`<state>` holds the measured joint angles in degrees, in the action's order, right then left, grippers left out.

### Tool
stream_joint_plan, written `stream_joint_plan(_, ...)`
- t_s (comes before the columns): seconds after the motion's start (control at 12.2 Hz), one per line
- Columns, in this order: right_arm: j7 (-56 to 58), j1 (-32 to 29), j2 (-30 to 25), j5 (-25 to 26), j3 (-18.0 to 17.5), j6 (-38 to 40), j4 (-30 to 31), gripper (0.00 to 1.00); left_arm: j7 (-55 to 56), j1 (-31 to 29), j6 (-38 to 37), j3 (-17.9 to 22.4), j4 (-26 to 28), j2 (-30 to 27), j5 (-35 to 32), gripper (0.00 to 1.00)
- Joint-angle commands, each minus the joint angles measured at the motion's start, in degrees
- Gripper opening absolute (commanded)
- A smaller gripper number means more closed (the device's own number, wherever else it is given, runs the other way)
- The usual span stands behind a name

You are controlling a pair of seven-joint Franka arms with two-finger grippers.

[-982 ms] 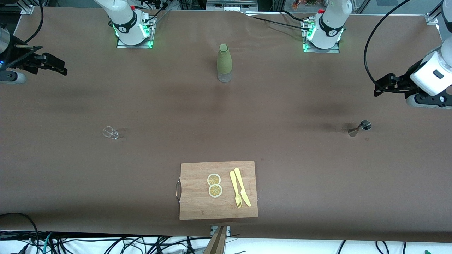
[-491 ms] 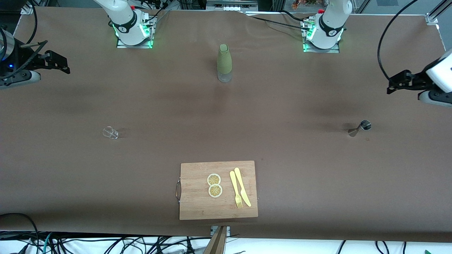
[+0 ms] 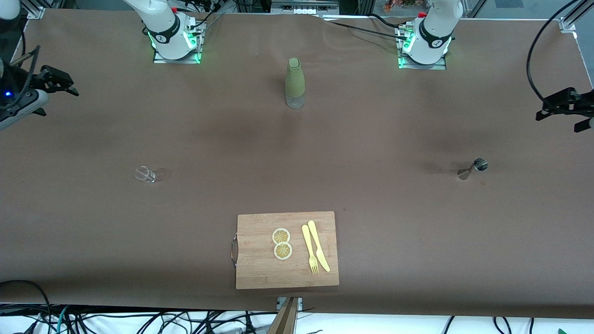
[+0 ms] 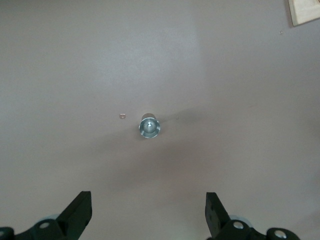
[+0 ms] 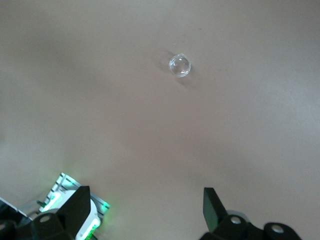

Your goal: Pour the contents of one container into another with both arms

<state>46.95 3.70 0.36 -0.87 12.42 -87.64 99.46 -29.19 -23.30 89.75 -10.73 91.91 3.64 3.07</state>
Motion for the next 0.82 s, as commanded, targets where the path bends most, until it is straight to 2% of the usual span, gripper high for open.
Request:
stream_joint_plan(0.0,14.26,-0.45,4.72,-7.01,5.05,0.54,-2.96,1.00,-9.00,-3.23,-0.80,-0.52,-1.74,1.02,1.33,1.00)
stream_joint_plan(0.16,19.99,-1.32,7.53,-10.98,7.18,0.28,-2.96,1.00,-18.05,-6.39,-0.72,-0.52,-1.83,1.37,1.42,1.00)
stream_joint_plan(0.41,31.05,-5.62,12.01,-19.32,7.18,-0.07,-2.96,1.00,-27.73,-9.74,-0.89,-0.61,-4.29,4.44,1.85,1.00)
stream_joint_plan(0.57,41.59,-8.79,16.57,-26.61,7.18,-0.16,-2.96,1.00,-33.70,-13.25,-0.98,-0.52,-4.20,6.02,4.57,1.00)
stream_joint_plan(0.74,49.17,-10.90,20.54,-30.76,7.18,-0.16,-2.96,1.00,-40.38,-17.64,-0.98,-0.53,-4.20,8.13,7.81,1.00)
